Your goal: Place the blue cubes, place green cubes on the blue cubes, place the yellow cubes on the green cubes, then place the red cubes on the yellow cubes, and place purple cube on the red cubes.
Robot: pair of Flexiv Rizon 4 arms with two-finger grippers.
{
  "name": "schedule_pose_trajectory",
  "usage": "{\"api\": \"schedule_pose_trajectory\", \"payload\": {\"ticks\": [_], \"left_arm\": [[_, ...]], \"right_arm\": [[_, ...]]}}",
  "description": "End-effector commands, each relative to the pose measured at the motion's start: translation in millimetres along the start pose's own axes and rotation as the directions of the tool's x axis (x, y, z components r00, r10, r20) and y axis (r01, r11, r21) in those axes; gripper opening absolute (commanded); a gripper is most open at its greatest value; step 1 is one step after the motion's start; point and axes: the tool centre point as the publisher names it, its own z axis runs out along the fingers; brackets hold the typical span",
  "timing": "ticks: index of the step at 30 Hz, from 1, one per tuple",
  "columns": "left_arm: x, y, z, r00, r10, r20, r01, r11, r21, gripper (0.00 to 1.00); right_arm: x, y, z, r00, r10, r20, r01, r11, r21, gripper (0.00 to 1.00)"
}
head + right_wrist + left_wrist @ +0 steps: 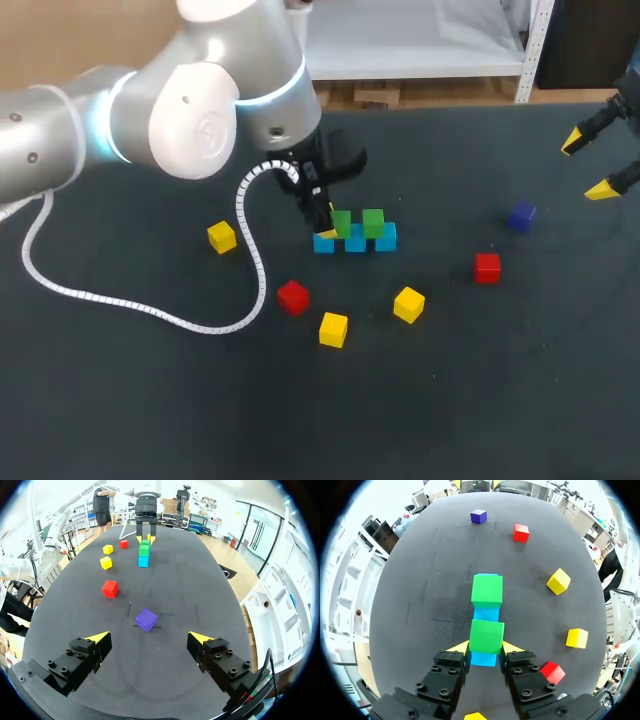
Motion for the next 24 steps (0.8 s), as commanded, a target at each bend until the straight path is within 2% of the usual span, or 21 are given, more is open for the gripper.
{"api": "schedule_pose_trajectory", "payload": {"ticks": [1,7,9,15,16,17,19,20,24], "left_arm": [[-1.0,3.7,0.8,1.0,0.003,-0.001,-0.003,1.0,0.007,0.0],[-1.1,4.8,1.6,1.0,0.001,0.001,-0.001,1.0,0.009,0.0],[-1.0,4.8,1.6,1.0,0.0,0.001,0.0,1.0,0.01,0.05],[-0.4,5.2,2.1,1.0,-0.004,-0.004,0.004,1.0,0.014,0.48],[-0.2,5.4,2.1,1.0,-0.005,-0.005,0.005,1.0,0.014,0.6],[0.1,5.6,2.0,1.0,-0.006,-0.006,0.006,1.0,0.014,0.67],[0.4,5.8,1.9,1.0,-0.008,-0.007,0.008,1.0,0.014,0.91],[0.6,5.8,1.8,1.0,-0.009,-0.008,0.009,1.0,0.015,1.0],[1.2,6.1,1.1,1.0,-0.011,-0.01,0.012,1.0,0.015,1.0]], "right_arm": [[0.3,-0.3,0.3,1.0,-0.001,0.002,0.001,1.0,0.0,1.0],[0.3,-0.3,0.3,1.0,-0.001,0.002,0.001,1.0,0.0,1.0],[0.3,-0.3,0.3,1.0,-0.001,0.002,0.001,1.0,0.0,1.0],[0.3,-0.3,0.3,1.0,-0.001,0.002,0.001,1.0,0.0,1.0],[0.3,-0.3,0.3,1.0,-0.001,0.002,0.001,1.0,0.0,1.0],[0.3,-0.3,0.3,1.0,-0.001,0.002,0.001,1.0,0.0,1.0],[0.3,-0.3,0.3,1.0,-0.001,0.002,0.001,1.0,0.0,1.0],[0.3,-0.3,0.3,1.0,-0.001,0.002,0.001,1.0,0.0,1.0],[0.3,-0.3,0.3,1.0,-0.001,0.002,0.001,1.0,0.0,1.0]]}}
